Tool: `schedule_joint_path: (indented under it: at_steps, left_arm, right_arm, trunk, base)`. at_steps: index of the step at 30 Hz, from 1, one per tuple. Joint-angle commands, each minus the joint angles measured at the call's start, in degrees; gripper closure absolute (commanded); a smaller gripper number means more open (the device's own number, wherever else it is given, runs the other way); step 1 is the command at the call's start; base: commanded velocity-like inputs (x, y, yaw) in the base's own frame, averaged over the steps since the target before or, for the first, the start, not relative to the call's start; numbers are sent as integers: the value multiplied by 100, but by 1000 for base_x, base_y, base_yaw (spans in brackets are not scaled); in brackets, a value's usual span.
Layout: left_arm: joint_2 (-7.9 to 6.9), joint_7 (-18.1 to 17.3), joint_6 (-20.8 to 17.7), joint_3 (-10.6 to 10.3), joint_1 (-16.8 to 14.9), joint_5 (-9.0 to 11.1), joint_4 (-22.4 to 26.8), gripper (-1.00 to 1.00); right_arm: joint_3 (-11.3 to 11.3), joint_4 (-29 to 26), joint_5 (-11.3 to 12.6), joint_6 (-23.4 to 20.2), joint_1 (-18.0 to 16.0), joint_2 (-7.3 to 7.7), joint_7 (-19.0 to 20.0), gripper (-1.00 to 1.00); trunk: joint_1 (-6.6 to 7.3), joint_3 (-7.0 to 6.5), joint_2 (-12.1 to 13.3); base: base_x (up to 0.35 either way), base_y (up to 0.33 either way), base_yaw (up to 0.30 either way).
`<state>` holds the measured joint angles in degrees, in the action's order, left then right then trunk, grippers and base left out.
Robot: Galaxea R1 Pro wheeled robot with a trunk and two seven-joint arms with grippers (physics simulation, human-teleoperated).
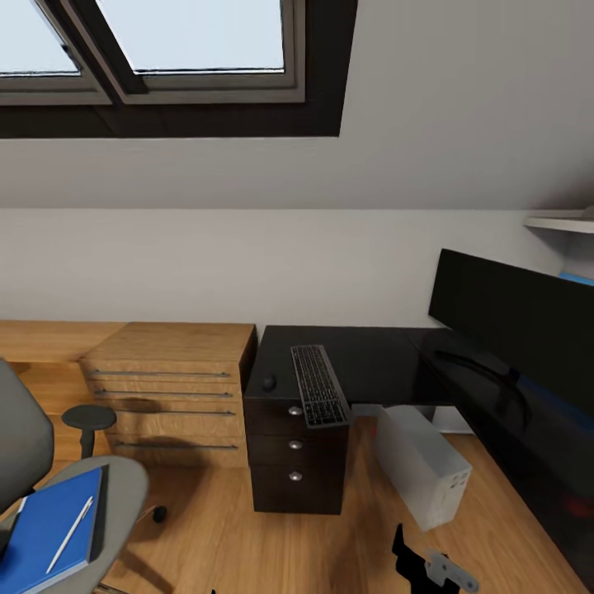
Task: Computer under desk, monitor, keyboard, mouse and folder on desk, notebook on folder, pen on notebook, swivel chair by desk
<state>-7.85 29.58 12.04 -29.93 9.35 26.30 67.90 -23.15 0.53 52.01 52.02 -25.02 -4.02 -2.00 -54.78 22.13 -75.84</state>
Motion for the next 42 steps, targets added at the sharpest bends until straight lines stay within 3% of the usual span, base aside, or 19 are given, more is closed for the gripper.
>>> schedule_joint_path:
  at_steps: [1, 5, 11, 27, 31, 32, 42]
  left_arm:
    - [-7, 23, 42, -19, -4, 62, 5, -100]
    - [-6, 52, 49, -7, -4, 54, 4, -100]
    - [-6, 202, 52, -11, -4, 47, 4, -100]
    - [3, 716, 61, -11, -4, 41, 20, -100]
    - [2, 952, 72, -11, -4, 43, 42, -100]
    - [3, 1194, 77, -26, -4, 48, 54, -100]
    - [3, 1262, 79, -31, -4, 51, 56, -100]
  right_arm:
    - [-54, 21, 20, 24, 2, 37, -22, -100]
    - [-63, 63, 8, 56, 41, 289, 5, -100]
    - [-72, 75, -7, 46, 54, 356, 43, -100]
    - [-119, 87, -59, -1, 127, 155, 81, -100]
    - [-114, 87, -60, -1, 128, 125, 73, -100]
    - [-110, 87, -60, -6, 129, 115, 69, -100]
    - [-112, 87, -60, -8, 129, 104, 75, -100]
  trunk:
    - [22, -14, 38]
    - [110, -85, 198]
    - [242, -193, 439]
    - [593, -480, 1081]
    - [681, -552, 1241]
    - [703, -570, 1281]
    - [923, -750, 1682]
  base:
    - [0, 0, 0]
    - [0, 0, 0]
    - [0, 0, 0]
    - [0, 0, 0]
    - [-1, 0, 0]
    - [-249, 0, 0]
    - [-315, 0, 0]
